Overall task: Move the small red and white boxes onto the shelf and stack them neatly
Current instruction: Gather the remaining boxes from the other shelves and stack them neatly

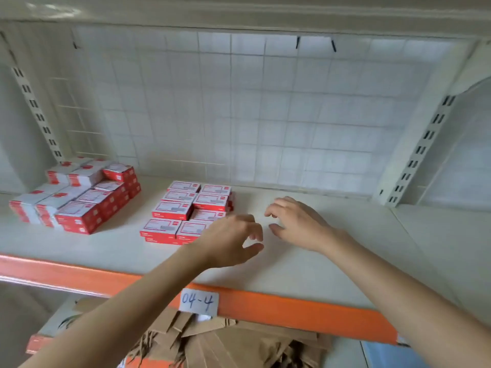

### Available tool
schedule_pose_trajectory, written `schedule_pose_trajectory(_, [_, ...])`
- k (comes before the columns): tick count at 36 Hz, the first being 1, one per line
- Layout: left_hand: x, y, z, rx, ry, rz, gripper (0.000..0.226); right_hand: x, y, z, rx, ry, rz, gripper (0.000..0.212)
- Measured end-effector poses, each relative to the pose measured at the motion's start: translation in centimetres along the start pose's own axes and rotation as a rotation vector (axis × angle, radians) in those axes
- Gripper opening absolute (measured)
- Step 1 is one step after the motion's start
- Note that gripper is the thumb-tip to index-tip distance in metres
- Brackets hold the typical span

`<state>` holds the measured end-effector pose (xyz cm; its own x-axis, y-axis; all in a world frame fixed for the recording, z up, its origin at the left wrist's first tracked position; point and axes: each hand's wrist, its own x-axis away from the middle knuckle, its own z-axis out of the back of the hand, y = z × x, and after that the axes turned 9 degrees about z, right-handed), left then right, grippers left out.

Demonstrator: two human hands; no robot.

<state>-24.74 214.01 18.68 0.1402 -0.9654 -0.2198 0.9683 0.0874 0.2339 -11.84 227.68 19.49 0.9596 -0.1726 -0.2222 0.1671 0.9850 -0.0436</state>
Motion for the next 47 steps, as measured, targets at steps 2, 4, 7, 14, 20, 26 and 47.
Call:
schedule_pose_trajectory(2, [-1.2,2.1,-1.1,-0.016,-0.03,-0.048,0.021,2.9,1.6,0.4,0.073,-0.038,-0.046,0.029])
schedule_pose_trajectory(4, [-3.0,5.0,-2.2,-0.032,-0.057,-0.116,0.022,6.8,3.4,1.4,0.114,-0.06,-0.116,0.029])
schedule_pose_trajectory(7, [-5.0,8.6,-3.2,-0.025,-0.065,-0.178,0.025,11.3,5.5,2.8,0.112,-0.053,-0.204,0.027])
schedule_pose_trajectory(14, [-8.2,22.3,-7.2,-0.01,-0.019,-0.234,0.033,25.3,10.2,6.1,0.094,-0.003,-0.384,0.023])
schedule_pose_trajectory(20, [-10.3,34.9,-10.3,0.056,-0.027,-0.315,0.034,37.1,13.7,9.6,0.111,-0.009,-0.508,0.03])
schedule_pose_trajectory(26, [-11.4,44.1,-13.3,0.109,-0.113,-0.311,0.032,46.2,16.6,11.8,0.106,-0.012,-0.613,0.029])
schedule_pose_trajectory(47, [-27.3,62.3,-19.4,0.101,-0.142,-0.409,0.029,59.0,35.3,16.3,0.1,-0.008,-0.787,0.035])
